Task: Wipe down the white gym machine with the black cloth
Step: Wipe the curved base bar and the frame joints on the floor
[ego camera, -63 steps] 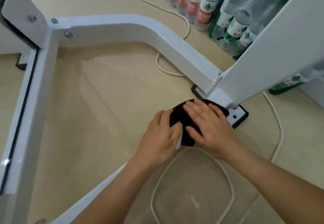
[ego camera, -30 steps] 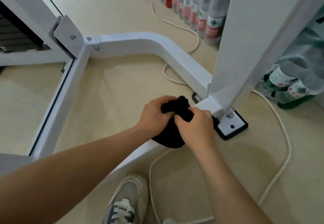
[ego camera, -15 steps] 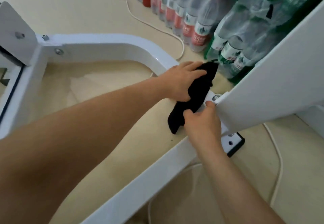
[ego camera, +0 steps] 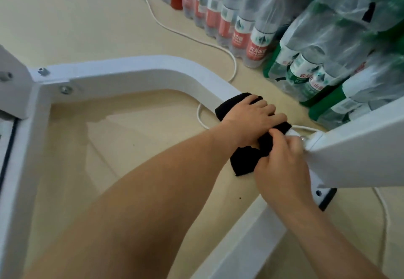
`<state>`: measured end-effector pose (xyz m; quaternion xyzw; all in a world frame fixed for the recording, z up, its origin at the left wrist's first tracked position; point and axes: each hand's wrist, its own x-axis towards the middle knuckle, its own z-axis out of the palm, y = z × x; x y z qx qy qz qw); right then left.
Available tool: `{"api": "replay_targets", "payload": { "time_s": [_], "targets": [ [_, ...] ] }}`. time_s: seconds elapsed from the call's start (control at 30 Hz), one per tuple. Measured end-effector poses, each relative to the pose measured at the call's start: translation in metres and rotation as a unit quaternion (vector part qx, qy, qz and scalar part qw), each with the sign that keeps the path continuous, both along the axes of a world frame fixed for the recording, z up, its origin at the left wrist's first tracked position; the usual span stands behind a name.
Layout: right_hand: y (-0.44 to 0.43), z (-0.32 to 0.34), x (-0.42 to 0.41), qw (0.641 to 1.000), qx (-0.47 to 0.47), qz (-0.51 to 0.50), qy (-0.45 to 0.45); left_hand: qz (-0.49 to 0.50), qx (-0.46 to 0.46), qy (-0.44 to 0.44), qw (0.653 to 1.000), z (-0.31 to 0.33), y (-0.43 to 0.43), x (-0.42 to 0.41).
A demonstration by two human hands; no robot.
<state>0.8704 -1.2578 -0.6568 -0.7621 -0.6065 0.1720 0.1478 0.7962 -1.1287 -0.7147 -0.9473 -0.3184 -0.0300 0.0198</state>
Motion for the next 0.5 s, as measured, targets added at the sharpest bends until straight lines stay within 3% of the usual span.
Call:
{"api": "replay_targets", "payload": {
  "time_s": [0.1, 0.27, 0.33, 0.43, 0.5],
  "targets": [
    [0.035, -0.006, -0.011, 0.995, 0.013, 0.068, -0.07, 0.096, 0.01, 0.021, 0.995, 0.008, 0.039, -0.066],
    [0.114, -0.023, -0.035, 0.97, -0.142, 0.118, -0.16, 0.289, -0.043, 0.073, 0.954, 0.019, 0.104, -0.156],
    [0.137, -0.022, -0.034, 0.973, -0.16, 0.1, -0.134, 0.276, -0.048, 0.108, 0.954, 0.02, 0.108, -0.147],
    [0.151, -0.027, -0.029, 0.997, -0.076, 0.006, -0.019, 0.161, -0.008, 0.105, 0.981, 0.015, 0.099, -0.114],
    [0.151, -0.033, -0.032, 0.998, -0.029, -0.026, -0.054, 0.106, 0.014, 0.081, 0.991, 0.011, 0.087, -0.1]
  ]
}}
